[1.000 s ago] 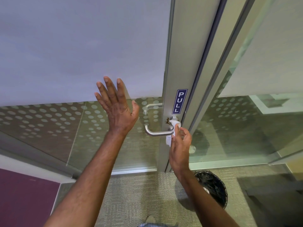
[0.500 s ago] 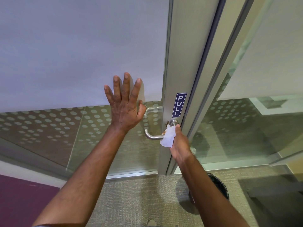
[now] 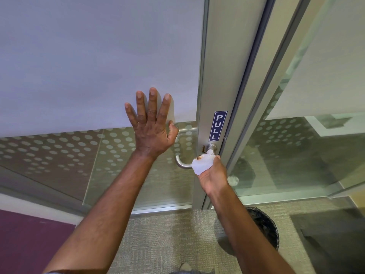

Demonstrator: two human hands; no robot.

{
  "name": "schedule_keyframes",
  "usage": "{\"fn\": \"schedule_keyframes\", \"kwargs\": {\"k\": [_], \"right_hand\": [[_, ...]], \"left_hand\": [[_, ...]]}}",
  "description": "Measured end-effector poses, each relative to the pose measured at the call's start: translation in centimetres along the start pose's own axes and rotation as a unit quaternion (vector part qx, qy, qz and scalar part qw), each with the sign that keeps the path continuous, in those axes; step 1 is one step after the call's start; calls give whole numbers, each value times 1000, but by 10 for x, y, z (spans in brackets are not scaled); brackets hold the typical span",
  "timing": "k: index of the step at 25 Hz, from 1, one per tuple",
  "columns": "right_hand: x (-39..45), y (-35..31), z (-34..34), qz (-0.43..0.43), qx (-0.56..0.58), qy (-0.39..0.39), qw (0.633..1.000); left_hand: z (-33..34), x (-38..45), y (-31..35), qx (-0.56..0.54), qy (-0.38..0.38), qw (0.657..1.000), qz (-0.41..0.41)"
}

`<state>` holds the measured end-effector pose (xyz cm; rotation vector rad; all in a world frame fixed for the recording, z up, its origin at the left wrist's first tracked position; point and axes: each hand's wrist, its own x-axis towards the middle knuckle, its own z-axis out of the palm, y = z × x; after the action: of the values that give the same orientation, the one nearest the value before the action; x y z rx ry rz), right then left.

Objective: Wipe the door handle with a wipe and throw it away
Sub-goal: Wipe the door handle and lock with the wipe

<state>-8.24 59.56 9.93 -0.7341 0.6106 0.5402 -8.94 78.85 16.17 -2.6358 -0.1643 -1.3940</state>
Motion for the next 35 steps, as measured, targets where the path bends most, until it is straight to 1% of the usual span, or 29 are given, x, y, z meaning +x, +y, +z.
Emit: {"fn": "schedule_keyframes", "kwargs": {"k": [1, 2, 3, 6, 7, 8, 9, 10, 11, 12, 13, 14, 15, 16, 17, 18, 19, 20, 22, 24, 26, 28, 29, 32, 34, 35], "right_hand": [[1, 4, 1, -32, -7, 9, 999], [3, 5, 1, -39, 8, 27, 999], [4, 7, 2, -35, -16, 51, 998], [18, 8, 0, -2, 7, 64, 998], [17, 6, -1, -18, -50, 64, 997], [18, 4, 1, -22, -56, 55, 997], [20, 3, 2, -39, -89, 42, 994], [16, 0, 5, -12, -61, 40, 997], [14, -2, 7, -15, -96, 46, 994], [14, -4, 9, 13, -67, 58, 996], [11, -7, 13, 20, -82, 72, 994], [9, -8, 14, 4, -139, 67, 988], [4, -9, 17, -28, -217, 76, 973], [4, -5, 15, -63, -232, 94, 966], [2, -3, 11, -76, -194, 99, 973], [-1, 1, 4, -80, -137, 76, 984], [-6, 4, -6, -85, -131, 64, 986], [-7, 4, -13, -99, -159, 45, 981], [-7, 5, -27, -155, -259, 47, 952], [-1, 2, -36, -226, -321, 64, 918], [2, -3, -43, -281, -344, 88, 891], [5, -7, -49, -320, -363, 117, 867], [7, -8, -50, -330, -357, 118, 866], [11, -16, -45, -361, -297, 103, 878], [9, -13, -40, -393, -318, 93, 857], [8, -7, -38, -402, -359, 79, 839]], "left_hand": [[0, 0, 0, 0, -1, 1000, 0], [0, 0, 0, 0, -3, 1000, 0], [0, 0, 0, 0, -4, 1000, 1], [-1, 0, 0, 0, -4, 1000, 0], [-1, 0, -1, 1, -5, 1000, 0], [-1, 0, -1, 2, -6, 1000, 0], [-1, 0, 0, 2, -7, 1000, 0], [-2, 0, 0, 3, -10, 1000, -1], [-2, 0, 0, 2, -14, 1000, -1], [-2, 0, 0, 1, -16, 1000, -2], [-3, 0, 1, -1, -18, 1000, -3], [-3, 0, 1, -2, -20, 1000, -3], [-4, 0, 2, -2, -22, 1000, -3], [-4, 0, 2, -2, -23, 1000, -3], [-4, 0, 1, -3, -23, 1000, -2], [-5, 1, 1, -3, -23, 1000, -1], [-5, 0, 1, -2, -21, 1000, -1], [-5, 0, 1, 0, -19, 1000, -1], [-4, 1, 1, 1, -19, 1000, -1], [-4, 0, 1, 0, -19, 1000, -1], [-4, 0, 1, -1, -21, 1000, -1], [-5, 1, 1, -2, -22, 1000, -1], [-5, 1, 1, -2, -23, 1000, -1], [-5, 1, 1, -1, -27, 1000, -2], [-5, 1, 0, -3, -28, 1000, -1], [-5, 1, 0, -3, -28, 1000, -2]]}}
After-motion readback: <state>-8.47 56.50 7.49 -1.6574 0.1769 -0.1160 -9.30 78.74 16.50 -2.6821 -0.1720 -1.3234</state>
